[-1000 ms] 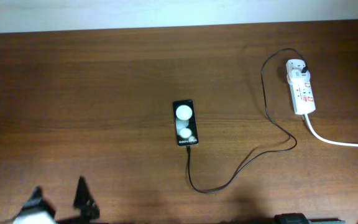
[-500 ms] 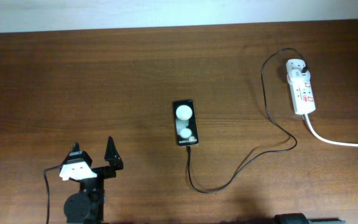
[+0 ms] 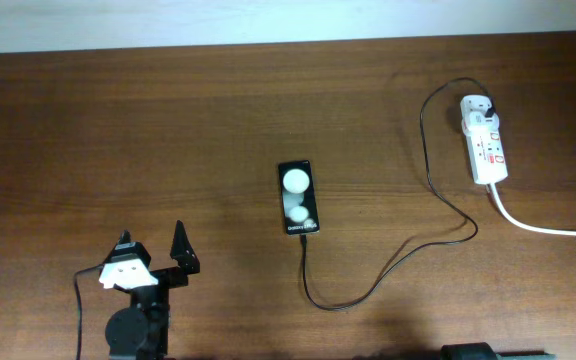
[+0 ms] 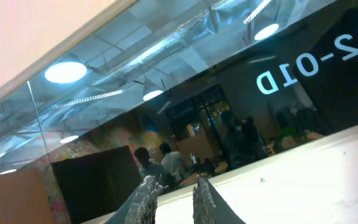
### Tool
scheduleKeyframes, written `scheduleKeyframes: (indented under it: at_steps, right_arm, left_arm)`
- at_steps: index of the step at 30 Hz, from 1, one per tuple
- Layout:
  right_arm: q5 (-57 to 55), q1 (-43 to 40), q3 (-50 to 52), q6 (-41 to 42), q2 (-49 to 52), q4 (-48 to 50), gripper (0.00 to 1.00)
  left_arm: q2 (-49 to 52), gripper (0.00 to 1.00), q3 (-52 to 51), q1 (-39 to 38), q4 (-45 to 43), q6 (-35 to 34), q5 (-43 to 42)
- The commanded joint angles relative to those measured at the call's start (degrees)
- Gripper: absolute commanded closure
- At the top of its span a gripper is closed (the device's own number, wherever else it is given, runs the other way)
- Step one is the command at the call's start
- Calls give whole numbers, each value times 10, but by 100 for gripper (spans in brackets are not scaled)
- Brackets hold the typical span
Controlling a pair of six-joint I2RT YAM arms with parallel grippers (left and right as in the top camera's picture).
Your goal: Plug charger to phone and switch on socket
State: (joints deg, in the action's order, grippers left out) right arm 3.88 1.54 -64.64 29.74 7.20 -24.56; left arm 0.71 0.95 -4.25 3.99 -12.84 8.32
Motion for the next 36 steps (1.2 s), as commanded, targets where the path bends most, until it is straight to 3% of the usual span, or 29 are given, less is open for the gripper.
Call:
scheduleKeyframes:
  at_steps: [1,4,5,6,9,12,16,20,25,29,36]
  right_arm:
    - [-10,3,19,-4,-60,2,77]
    - [-16,3,16,-4,-69,2,75]
    - [-16,3,16,-4,-69,7,59]
    - [-17,3,20,-4,-69,28,1]
    - [-109,3,63,-4,-69,114,1]
    - [-136,3,153,-4,-68,98,2]
    - [-136,3,377,-4,-68,140,1]
    - [-131,3,563,-4,-68,270,1]
    - [-121,3,625,-4,-68,258,1]
    - [-129,3,624,-6,-66,166,2]
    - [-129,3,624,-6,-65,166,2]
  left_arm:
    - [-3,1,-4,3,-1,5,-6]
    - [-4,1,-4,3,-1,5,-6]
    - [-4,1,-4,3,-1,5,-6]
    - [-4,1,-4,3,-1,5,-6]
    - [-4,1,-4,3,-1,5,-6]
    - [-4,1,-4,3,-1,5,-6]
    - [-4,1,-4,3,-1,5,-6]
    - [-4,1,-4,3,-1,5,-6]
    - [-4,1,-4,3,-1,5,-6]
    - [-4,1,-4,3,-1,5,-6]
    - [-4,1,-4,3,-1,5,-6]
